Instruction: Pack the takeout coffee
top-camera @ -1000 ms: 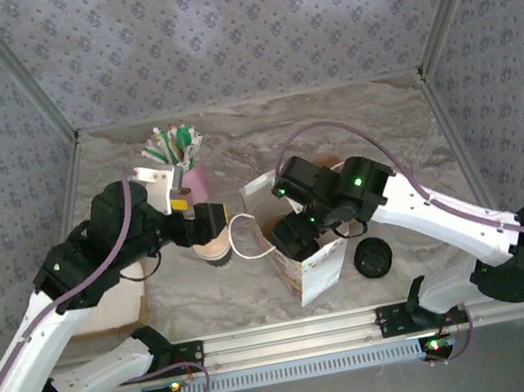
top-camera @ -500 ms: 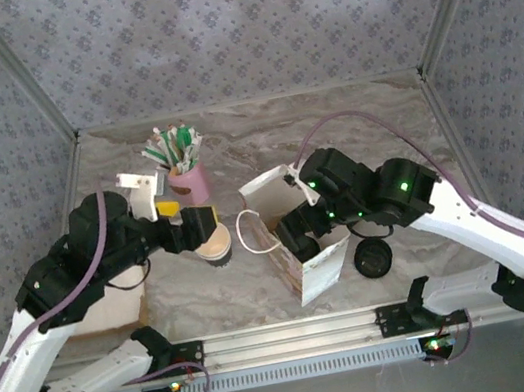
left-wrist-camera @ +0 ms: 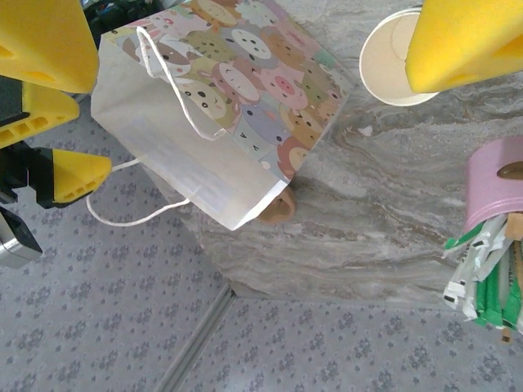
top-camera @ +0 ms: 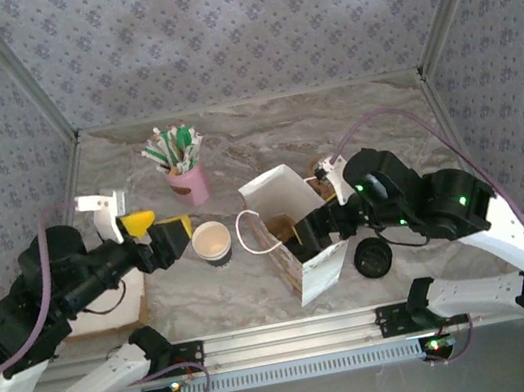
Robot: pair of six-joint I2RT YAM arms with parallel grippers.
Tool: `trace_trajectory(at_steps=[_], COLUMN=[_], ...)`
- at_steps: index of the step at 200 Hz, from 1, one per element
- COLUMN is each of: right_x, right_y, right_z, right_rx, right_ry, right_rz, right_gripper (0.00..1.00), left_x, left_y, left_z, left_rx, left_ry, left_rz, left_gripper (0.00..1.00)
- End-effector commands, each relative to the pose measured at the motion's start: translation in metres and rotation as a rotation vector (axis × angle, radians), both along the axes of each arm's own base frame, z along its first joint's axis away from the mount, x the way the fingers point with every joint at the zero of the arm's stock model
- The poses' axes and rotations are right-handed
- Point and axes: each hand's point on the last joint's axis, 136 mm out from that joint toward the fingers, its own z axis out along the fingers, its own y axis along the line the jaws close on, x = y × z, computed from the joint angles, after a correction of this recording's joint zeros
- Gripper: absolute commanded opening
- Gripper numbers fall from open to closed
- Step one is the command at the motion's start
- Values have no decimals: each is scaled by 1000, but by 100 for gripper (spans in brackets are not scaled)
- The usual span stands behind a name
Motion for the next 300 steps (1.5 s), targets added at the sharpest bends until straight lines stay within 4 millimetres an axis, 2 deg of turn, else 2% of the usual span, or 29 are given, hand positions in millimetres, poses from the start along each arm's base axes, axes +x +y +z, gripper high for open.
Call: trace_trajectory(at_steps=[1,67,103,138,193,223,271,300], right_x=[-1,5,15,35,78,106,158,192], right_y=[-11,-44,-43,-42,-41,-38,-34,-29], right_z=[5,15,18,20,30,31,28,21], right_rx=[33,26,31,47,122,173,200,185], right_ry=[-2,-15,19,57,82,105,127,137], right_rz=[-47,-166,-175,-188,-229,-237,-279,-300], right_gripper=[98,100,100,100,100,100,100,100], left_x=[-4,-2,6,21,52,73,113,142], left_y=[11,37,40,42,27,21,21,30], left_z=[-2,-20,-24,-28,-30,-37,-49,-59], left_rx=[-16,42,76,159,276,259,223,220], left_ry=[8,66,79,89,91,155,249,317], left_rz=[37,159,205,268,277,257,251,267], left_gripper=[97,100,100,99,99,99,100,96])
